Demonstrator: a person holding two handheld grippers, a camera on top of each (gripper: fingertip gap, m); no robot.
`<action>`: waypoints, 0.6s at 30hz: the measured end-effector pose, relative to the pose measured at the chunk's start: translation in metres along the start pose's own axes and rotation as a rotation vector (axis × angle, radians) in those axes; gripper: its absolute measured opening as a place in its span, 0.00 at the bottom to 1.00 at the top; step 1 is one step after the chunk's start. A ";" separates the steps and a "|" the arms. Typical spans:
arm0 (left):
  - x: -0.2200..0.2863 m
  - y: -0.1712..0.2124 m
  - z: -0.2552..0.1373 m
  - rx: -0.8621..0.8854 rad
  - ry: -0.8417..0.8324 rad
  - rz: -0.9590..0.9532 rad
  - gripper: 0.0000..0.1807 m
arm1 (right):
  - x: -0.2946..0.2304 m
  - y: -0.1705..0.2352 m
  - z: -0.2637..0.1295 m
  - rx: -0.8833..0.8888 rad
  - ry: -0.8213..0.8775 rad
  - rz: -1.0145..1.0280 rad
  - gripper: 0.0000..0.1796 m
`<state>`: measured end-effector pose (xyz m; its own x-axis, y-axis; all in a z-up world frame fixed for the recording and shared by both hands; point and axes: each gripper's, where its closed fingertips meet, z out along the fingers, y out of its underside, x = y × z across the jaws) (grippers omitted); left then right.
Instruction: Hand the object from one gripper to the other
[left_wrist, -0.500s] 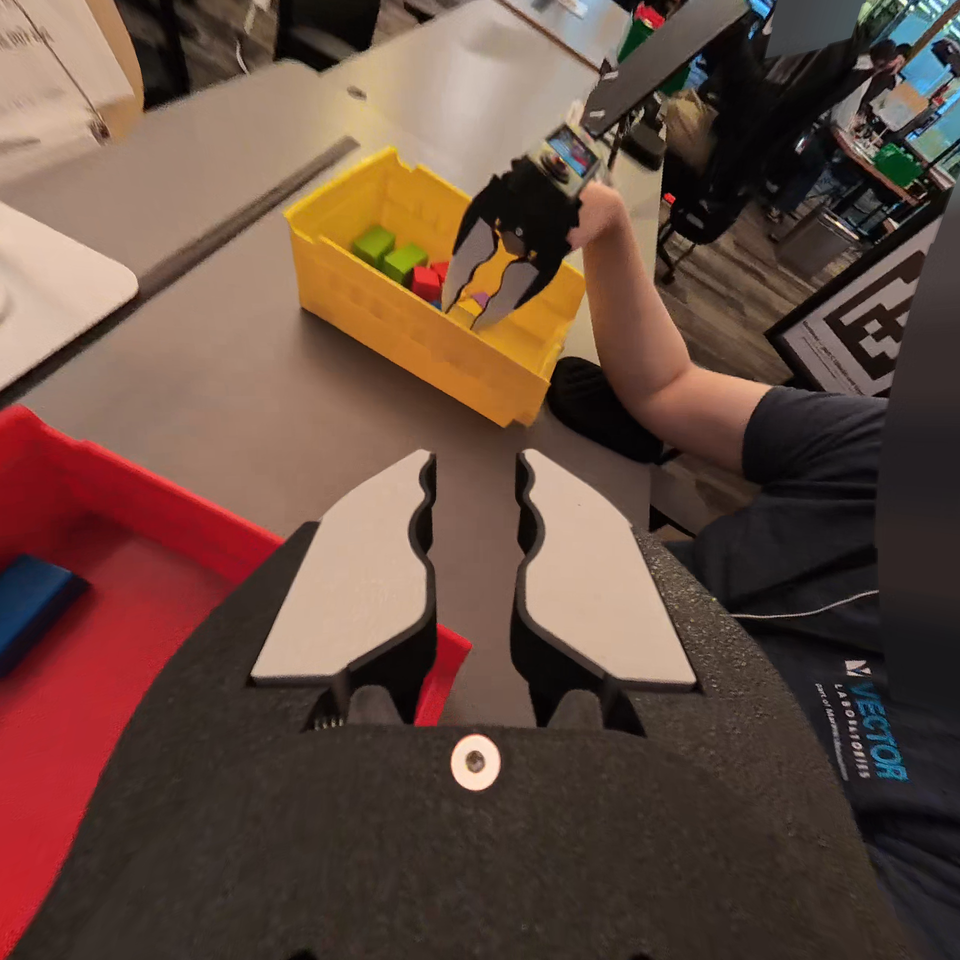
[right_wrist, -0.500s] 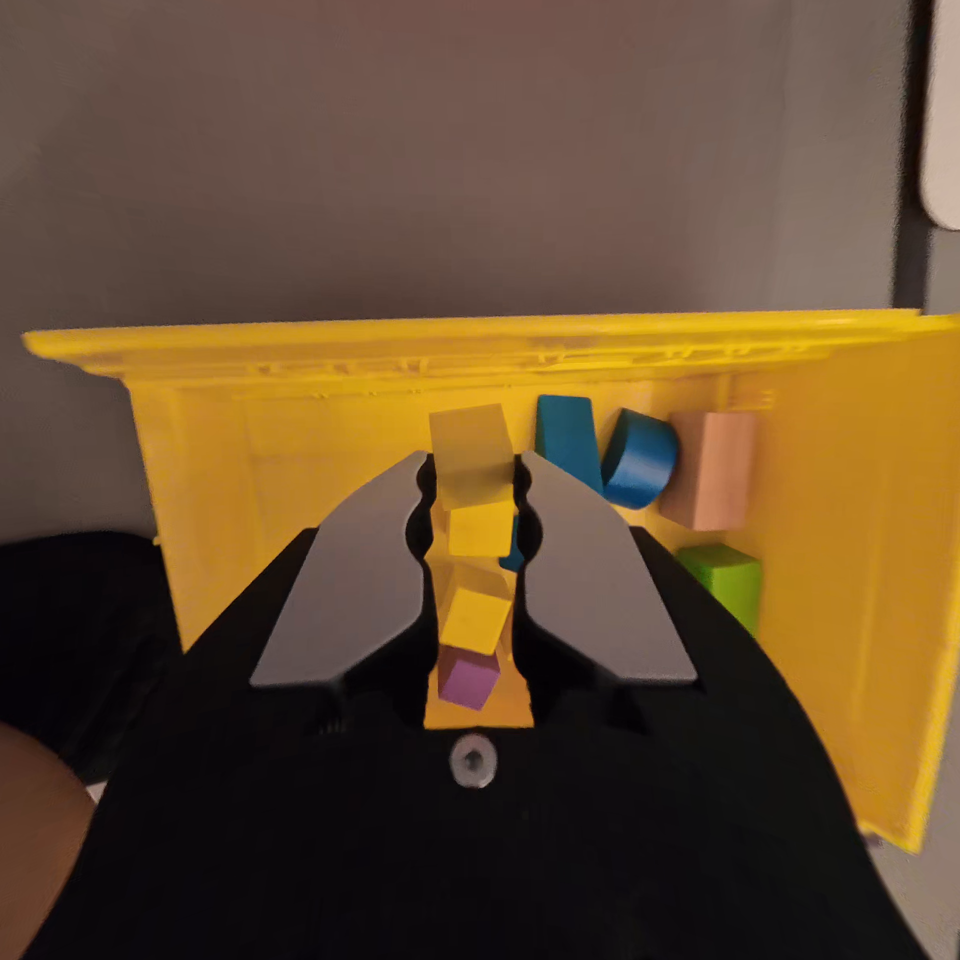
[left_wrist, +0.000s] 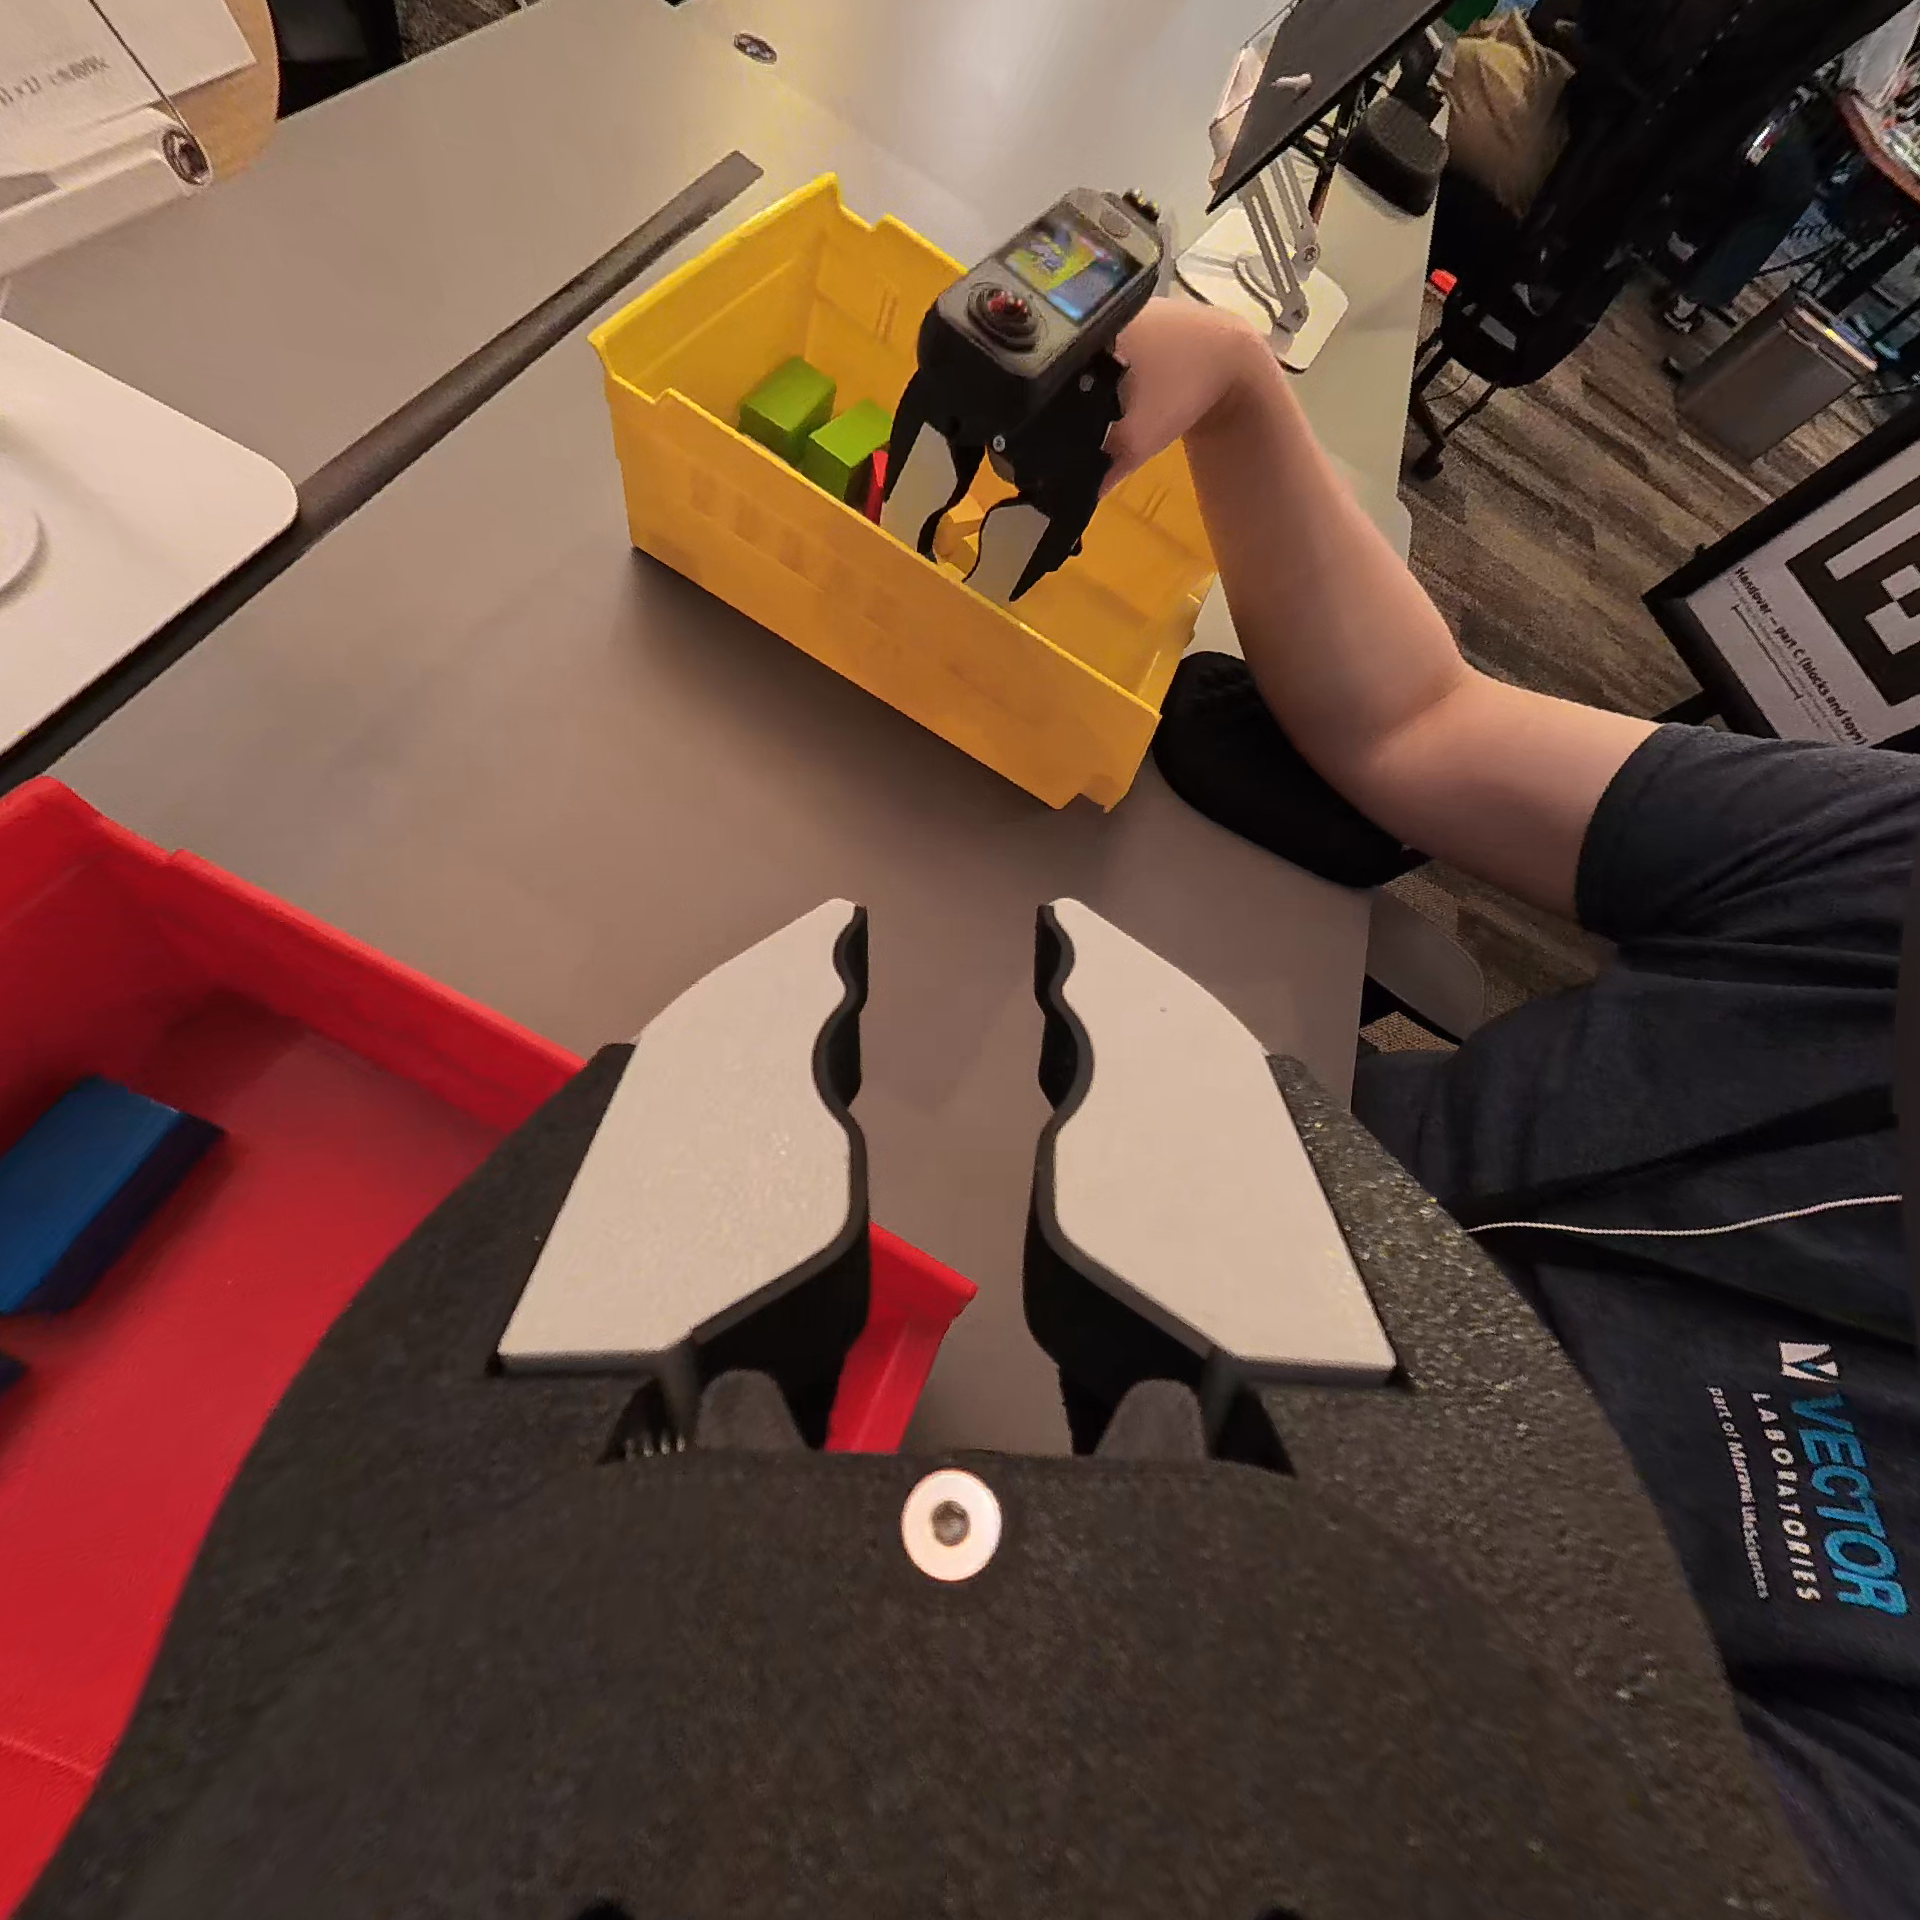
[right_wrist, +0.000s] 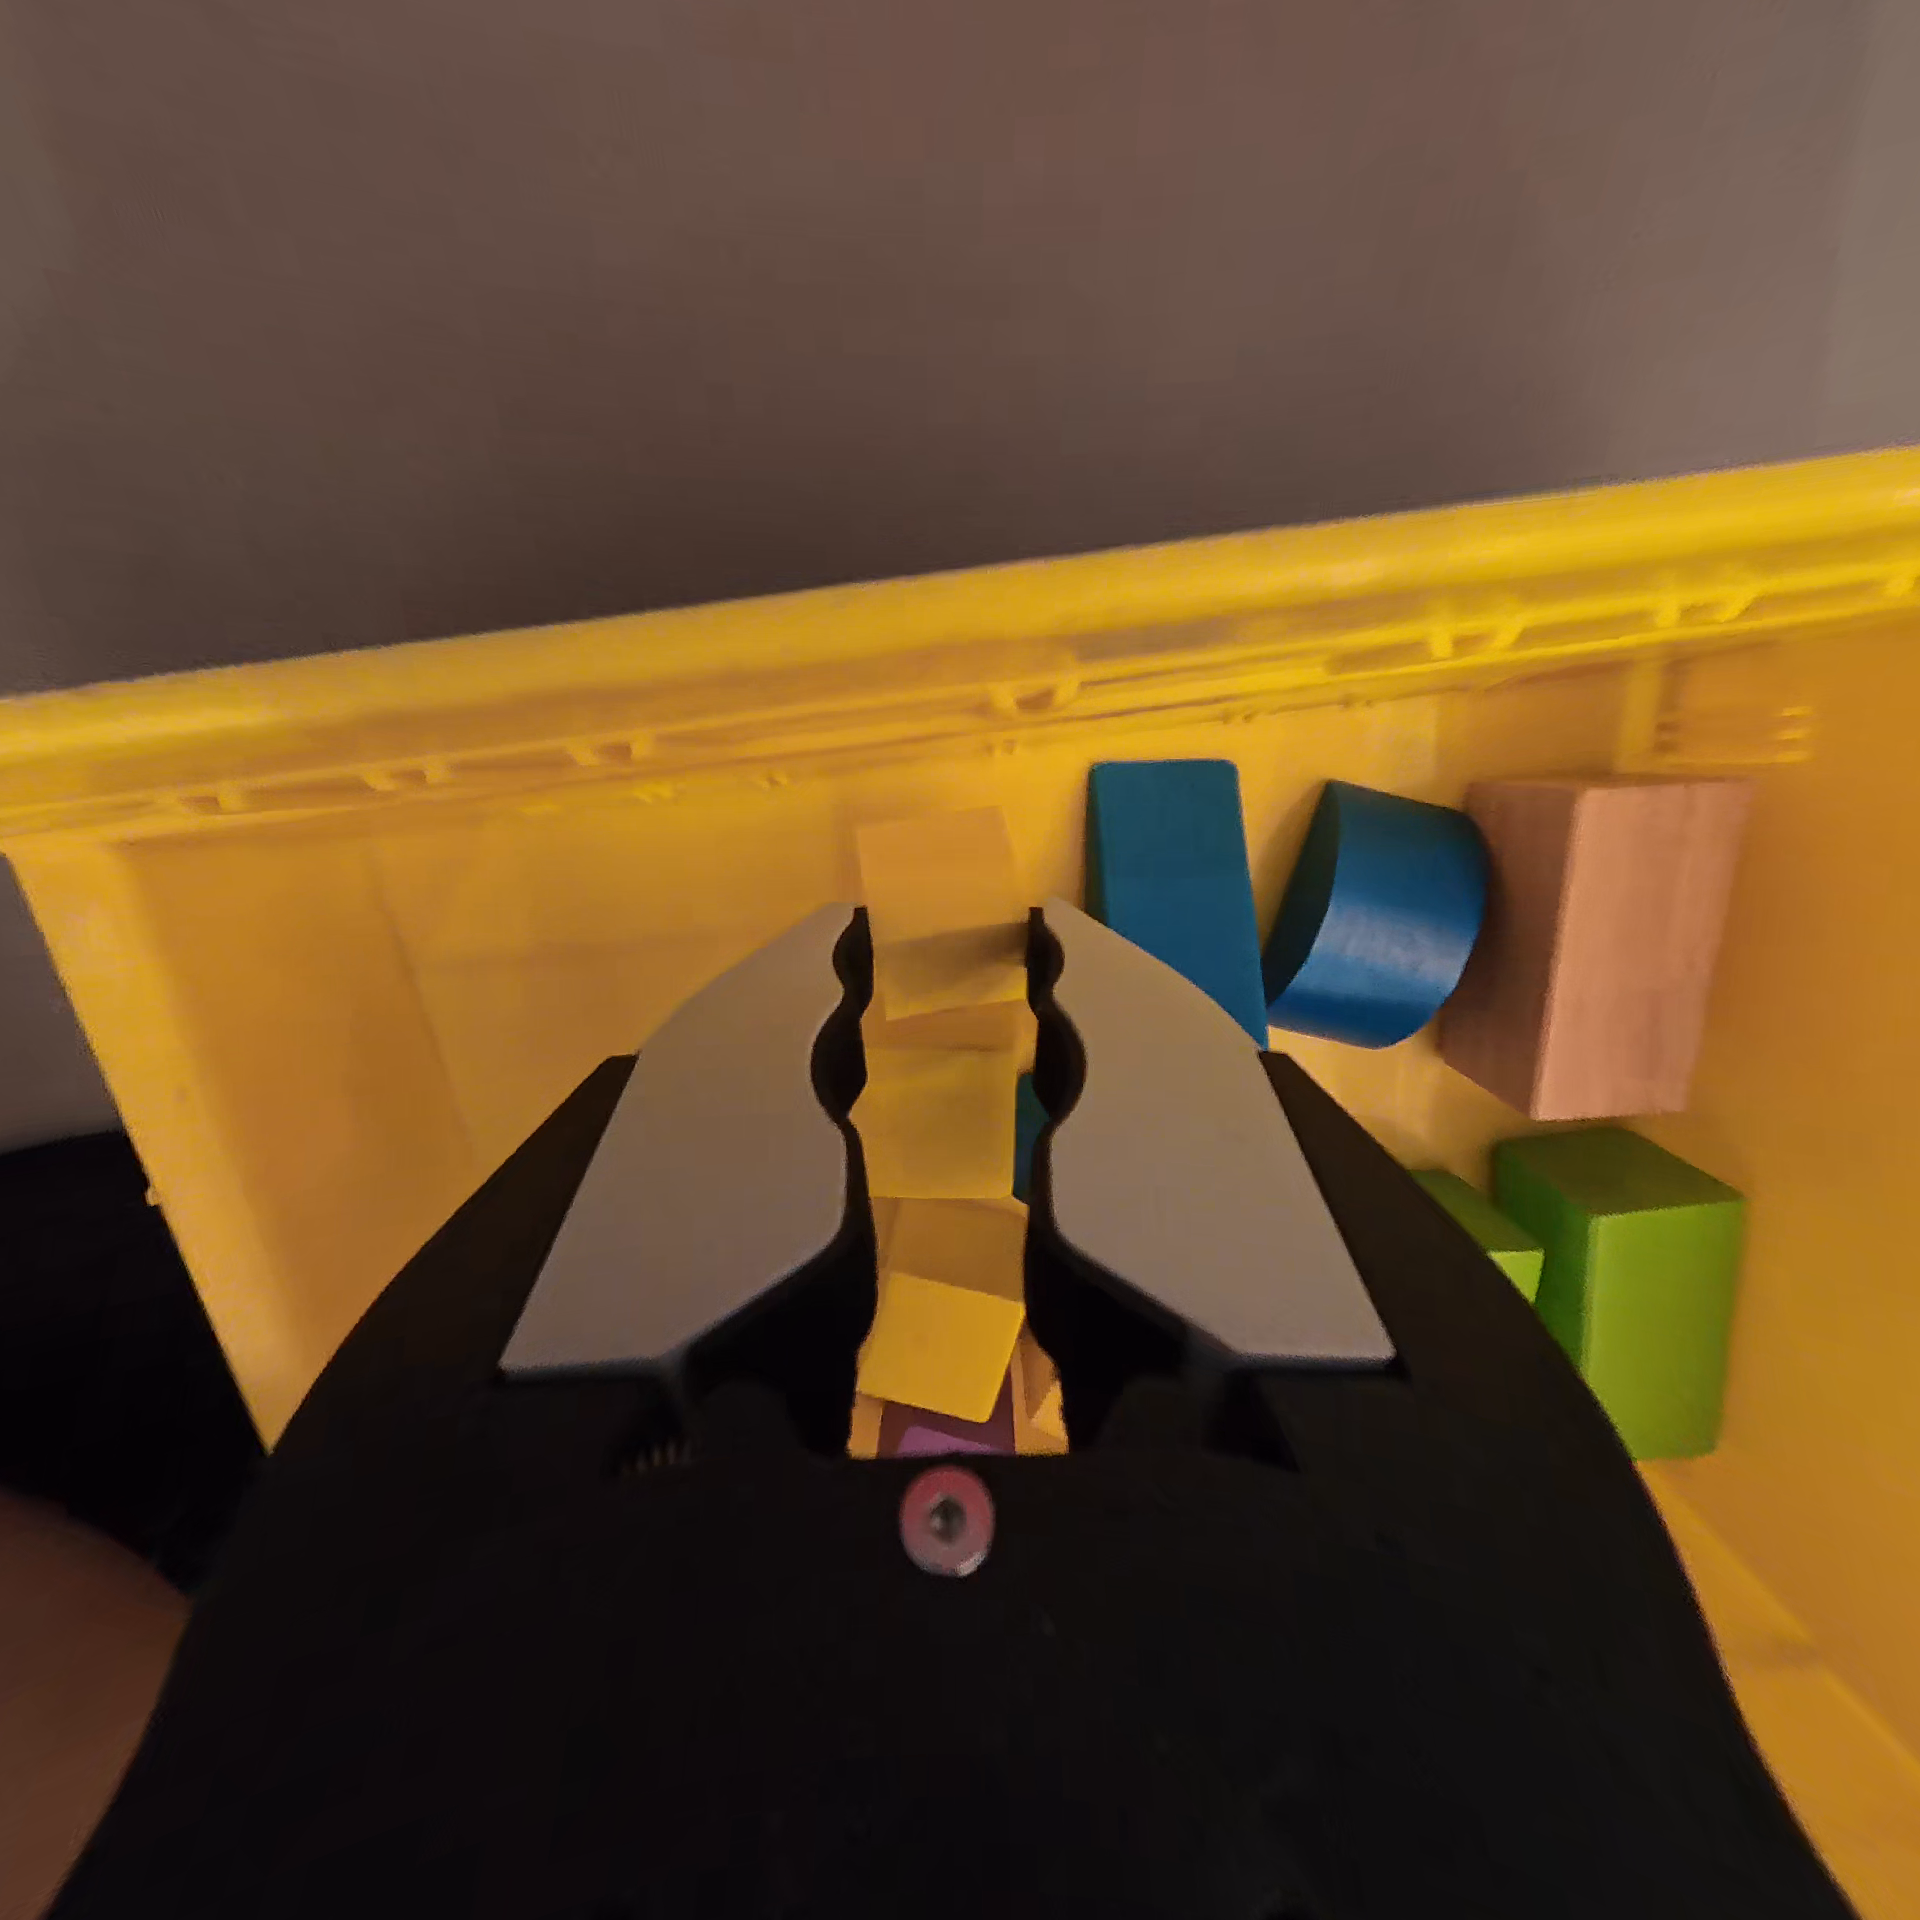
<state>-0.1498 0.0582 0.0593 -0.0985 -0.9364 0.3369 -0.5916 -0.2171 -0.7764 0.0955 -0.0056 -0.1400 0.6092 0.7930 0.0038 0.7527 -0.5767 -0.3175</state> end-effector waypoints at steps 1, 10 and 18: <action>0.000 0.001 0.000 -0.006 0.002 -0.002 0.17 | 0.000 0.000 0.001 -0.010 0.004 -0.002 0.16; 0.000 0.004 0.003 -0.027 -0.003 -0.007 0.17 | -0.001 -0.001 0.009 -0.042 -0.011 0.003 0.17; 0.000 0.005 0.004 -0.036 0.004 -0.013 0.17 | 0.000 0.000 0.010 -0.026 -0.027 0.015 0.18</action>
<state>-0.1496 0.0553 0.0530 -0.0936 -0.9324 0.3491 -0.6210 -0.2194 -0.7525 0.0929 -0.0041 -0.1494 0.6135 0.7893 -0.0266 0.7501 -0.5929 -0.2929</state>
